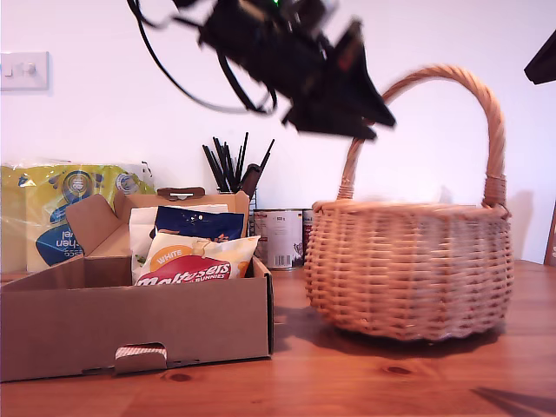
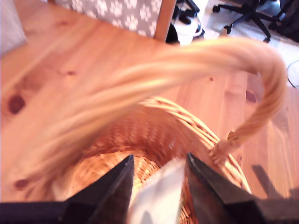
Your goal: Move the bags of Easter eggs from the cardboard box on the left into the woven basket on the right side.
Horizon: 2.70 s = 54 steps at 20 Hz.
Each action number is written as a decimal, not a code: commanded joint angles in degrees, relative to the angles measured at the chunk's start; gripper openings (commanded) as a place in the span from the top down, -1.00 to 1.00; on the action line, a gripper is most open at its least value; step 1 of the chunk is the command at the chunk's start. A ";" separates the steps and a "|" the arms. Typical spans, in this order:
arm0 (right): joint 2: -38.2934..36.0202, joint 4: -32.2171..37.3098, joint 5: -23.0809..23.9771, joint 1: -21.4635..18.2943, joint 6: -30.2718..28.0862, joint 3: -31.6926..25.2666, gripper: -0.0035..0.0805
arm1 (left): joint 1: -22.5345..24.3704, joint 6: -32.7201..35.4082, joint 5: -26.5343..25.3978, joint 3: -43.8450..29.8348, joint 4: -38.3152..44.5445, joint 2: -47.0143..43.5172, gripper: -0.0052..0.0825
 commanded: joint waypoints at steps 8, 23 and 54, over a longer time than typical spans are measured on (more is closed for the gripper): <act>-0.02 0.00 -0.39 0.24 -0.17 0.68 0.95 | 2.62 6.78 -5.57 -0.28 -17.44 -6.32 0.94; -0.02 -0.31 -0.35 0.24 -0.24 0.68 0.95 | 23.78 7.39 -1.55 -48.35 14.34 -38.56 0.94; -0.02 -0.26 -0.33 0.24 -0.17 0.68 0.95 | 26.69 9.79 1.77 -42.53 18.86 -10.08 -0.78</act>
